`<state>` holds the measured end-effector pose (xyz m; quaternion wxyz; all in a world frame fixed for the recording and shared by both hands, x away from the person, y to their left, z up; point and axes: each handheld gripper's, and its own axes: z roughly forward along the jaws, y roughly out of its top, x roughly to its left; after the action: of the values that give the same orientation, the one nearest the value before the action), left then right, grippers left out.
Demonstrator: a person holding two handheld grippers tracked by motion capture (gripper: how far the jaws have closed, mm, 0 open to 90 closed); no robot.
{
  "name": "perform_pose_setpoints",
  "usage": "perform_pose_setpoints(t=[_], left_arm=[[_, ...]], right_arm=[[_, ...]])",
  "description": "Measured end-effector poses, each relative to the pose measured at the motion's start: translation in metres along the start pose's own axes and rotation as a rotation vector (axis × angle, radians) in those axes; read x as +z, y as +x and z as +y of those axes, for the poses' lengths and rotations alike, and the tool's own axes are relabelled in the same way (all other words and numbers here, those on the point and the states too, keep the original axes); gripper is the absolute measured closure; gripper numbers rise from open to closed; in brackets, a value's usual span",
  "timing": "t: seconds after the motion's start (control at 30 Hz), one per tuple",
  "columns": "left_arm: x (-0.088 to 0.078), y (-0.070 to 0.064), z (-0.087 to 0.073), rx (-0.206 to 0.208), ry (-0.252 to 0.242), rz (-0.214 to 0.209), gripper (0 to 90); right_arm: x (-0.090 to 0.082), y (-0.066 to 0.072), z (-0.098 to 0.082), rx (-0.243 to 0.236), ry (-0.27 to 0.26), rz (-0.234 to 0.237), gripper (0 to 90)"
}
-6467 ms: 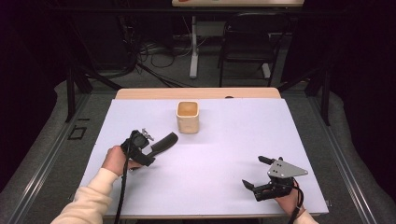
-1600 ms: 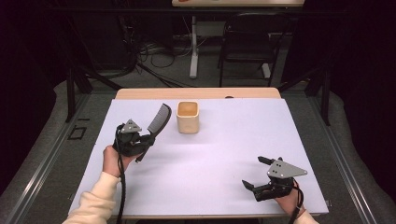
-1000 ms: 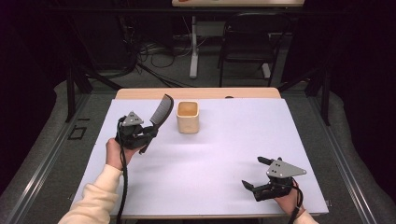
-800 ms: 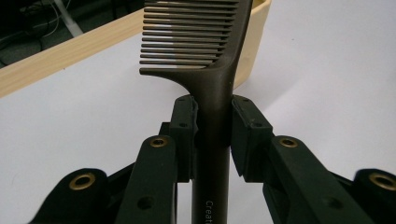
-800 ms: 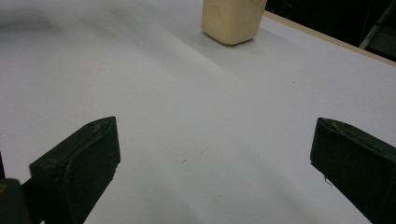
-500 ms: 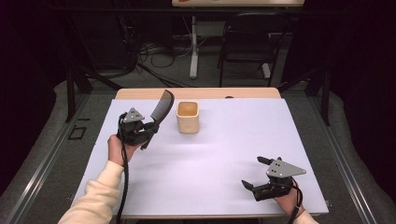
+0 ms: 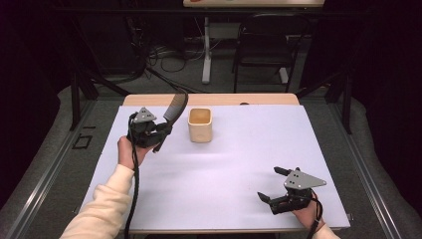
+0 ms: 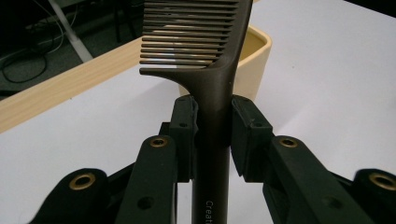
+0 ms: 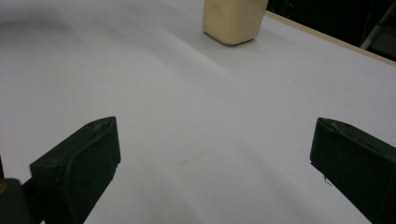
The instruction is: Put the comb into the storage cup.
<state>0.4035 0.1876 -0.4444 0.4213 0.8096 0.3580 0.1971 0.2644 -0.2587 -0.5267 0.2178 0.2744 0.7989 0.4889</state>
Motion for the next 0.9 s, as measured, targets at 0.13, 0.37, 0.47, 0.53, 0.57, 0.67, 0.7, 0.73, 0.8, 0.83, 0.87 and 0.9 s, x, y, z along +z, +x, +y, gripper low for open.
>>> perform_pose_setpoints(t=[0.13,0.37,0.47,0.53,0.57,0.67,0.7,0.73,0.8,0.83,0.87,0.9], left_arm=[[0.004,0.001,0.003,-0.002,-0.007,-0.003,72.3],[0.007,0.002,0.01,-0.003,-0.013,-0.001,72.3],[0.008,0.002,0.012,-0.001,-0.015,0.003,72.3],[0.008,0.003,0.013,-0.006,-0.019,0.002,72.3],[0.009,0.004,0.013,-0.007,-0.02,0.002,72.3],[0.008,0.005,0.016,-0.006,-0.022,0.004,72.3],[0.009,0.005,0.017,-0.006,-0.026,0.005,72.3],[0.008,0.005,0.018,-0.007,-0.029,0.007,72.3],[0.008,0.005,0.02,-0.005,-0.032,0.01,72.3],[0.008,0.006,0.021,-0.006,-0.033,0.01,72.3],[0.008,0.006,0.021,-0.006,-0.038,0.011,72.2],[0.008,0.006,0.022,-0.007,-0.041,0.015,72.3]], right_arm=[[-0.001,0.0,0.0,0.003,-0.002,-0.003,1.3],[0.001,0.0,0.0,0.002,0.005,0.001,1.3],[0.0,0.0,0.0,0.004,0.005,0.002,1.3],[0.0,0.0,0.0,0.003,0.003,0.001,1.3],[0.0,0.0,0.0,0.002,0.003,0.0,1.3],[0.001,0.0,0.0,0.0,0.006,0.003,1.3],[0.001,0.0,0.0,0.0,0.006,0.003,1.3],[0.001,0.0,0.0,0.0,0.005,0.003,1.3],[0.001,0.0,0.0,0.002,0.003,0.004,1.3],[0.001,0.0,0.0,0.002,0.004,0.004,1.3],[0.001,0.0,0.0,0.002,0.004,0.004,1.3],[0.001,0.0,0.0,0.001,0.002,0.004,1.3]])
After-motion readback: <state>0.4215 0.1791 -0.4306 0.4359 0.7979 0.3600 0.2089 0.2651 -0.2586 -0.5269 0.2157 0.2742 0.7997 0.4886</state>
